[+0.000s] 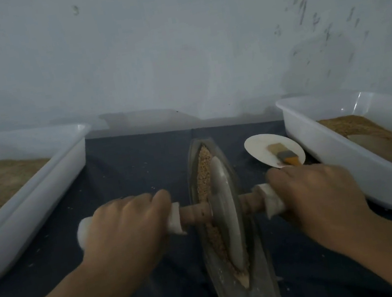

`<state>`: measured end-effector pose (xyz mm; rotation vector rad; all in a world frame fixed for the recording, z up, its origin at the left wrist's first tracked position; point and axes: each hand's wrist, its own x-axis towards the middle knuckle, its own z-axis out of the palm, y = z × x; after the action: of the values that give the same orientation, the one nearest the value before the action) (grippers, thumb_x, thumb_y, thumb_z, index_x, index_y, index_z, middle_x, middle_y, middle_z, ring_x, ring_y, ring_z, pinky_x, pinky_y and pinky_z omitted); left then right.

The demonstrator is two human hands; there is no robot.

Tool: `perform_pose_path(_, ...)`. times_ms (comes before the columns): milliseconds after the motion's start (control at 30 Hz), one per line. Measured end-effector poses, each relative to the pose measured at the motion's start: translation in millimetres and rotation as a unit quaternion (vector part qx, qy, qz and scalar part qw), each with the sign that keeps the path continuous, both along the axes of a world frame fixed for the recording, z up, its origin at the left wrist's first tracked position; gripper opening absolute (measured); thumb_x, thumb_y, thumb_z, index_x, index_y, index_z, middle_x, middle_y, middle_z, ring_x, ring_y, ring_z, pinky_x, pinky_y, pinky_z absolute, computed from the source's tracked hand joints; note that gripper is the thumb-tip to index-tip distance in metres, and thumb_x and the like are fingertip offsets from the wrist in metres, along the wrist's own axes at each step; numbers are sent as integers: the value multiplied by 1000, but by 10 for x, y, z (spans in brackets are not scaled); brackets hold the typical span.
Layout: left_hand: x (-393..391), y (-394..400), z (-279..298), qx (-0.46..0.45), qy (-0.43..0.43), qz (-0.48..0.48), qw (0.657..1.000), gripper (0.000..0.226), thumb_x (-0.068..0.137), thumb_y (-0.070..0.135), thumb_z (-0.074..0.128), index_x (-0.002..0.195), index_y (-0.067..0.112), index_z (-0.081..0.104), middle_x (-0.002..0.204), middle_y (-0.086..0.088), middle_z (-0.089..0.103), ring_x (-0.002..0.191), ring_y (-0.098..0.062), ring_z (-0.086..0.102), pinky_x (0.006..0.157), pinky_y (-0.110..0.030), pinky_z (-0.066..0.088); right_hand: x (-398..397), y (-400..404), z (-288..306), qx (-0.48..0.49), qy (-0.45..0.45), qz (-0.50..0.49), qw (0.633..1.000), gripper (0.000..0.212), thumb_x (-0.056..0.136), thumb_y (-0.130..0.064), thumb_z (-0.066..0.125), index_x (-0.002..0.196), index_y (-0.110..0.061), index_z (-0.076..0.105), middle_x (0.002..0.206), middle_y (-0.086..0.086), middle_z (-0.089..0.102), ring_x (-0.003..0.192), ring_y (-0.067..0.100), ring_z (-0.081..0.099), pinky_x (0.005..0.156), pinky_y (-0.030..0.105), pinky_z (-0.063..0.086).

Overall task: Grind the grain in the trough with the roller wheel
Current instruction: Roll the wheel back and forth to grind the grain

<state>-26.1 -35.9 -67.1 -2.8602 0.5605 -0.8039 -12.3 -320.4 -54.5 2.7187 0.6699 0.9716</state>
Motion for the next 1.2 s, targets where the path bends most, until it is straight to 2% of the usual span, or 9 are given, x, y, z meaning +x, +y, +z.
perform_pose_path(200,422,-56,-24,-5,56,115,992,30,83,48,56,78,31,32,67,9,42,63,-16,51,58,-29,31,542,109,-29,-39,-2,-20,999,45,52,-23,86,67,-20,44,54,1,55,43,24,52,46,22,19)
perform_pose_path(300,882,-170,101,-11,42,129,991,20,84,39,57,82,29,39,86,2,62,80,-26,62,63,-32,34,1122,148,-83,-3,42,-70,997,31,79,-34,66,78,-25,36,76,2,63,65,26,59,50,29,30)
perform_pose_path(467,1169,-321,309,44,31,136,989,13,85,27,60,96,23,55,95,-2,65,86,-27,63,62,-34,34,1271,136,-191,72,90,-105,988,16,86,-36,57,88,-22,52,82,1,61,72,24,58,61,33,42)
perform_pose_path(700,256,-101,104,21,43,78,996,32,78,40,64,80,31,33,79,8,56,74,-17,61,58,-29,32,193,-15,-44,7,12,-5,1000,51,39,-22,91,67,-21,49,51,0,51,38,20,48,33,23,31)
perform_pose_path(800,2,12,64,25,7,23,999,50,55,37,81,67,32,33,52,10,40,41,-13,39,45,-23,22,81,-16,-45,2,17,2,1000,51,36,-15,91,63,-19,48,49,-2,49,36,22,46,31,28,36)
perform_pose_path(867,72,3,69,45,13,63,997,46,69,43,71,68,32,27,56,11,36,46,-12,39,47,-26,22,185,-10,-103,2,35,-9,999,50,37,-19,93,62,-19,49,47,-3,48,33,20,44,32,23,31)
perform_pose_path(967,479,-133,127,56,8,105,993,29,83,41,55,76,30,29,73,8,52,69,-18,59,55,-30,27,567,11,-213,-10,42,-64,997,37,58,-32,83,72,-22,50,55,0,55,45,22,53,42,21,22)
perform_pose_path(1100,1073,-262,258,50,21,118,992,15,84,31,57,84,28,43,86,2,63,76,-24,61,58,-33,35,1112,99,-222,47,95,-121,987,22,85,-36,58,83,-23,41,78,2,61,69,26,58,63,37,50)
perform_pose_path(1200,1200,-289,310,66,15,116,991,14,84,28,59,86,26,45,88,1,63,77,-24,61,59,-34,33,1158,167,-189,79,140,-136,978,15,88,-31,57,90,-22,45,83,2,61,76,26,59,72,42,51)
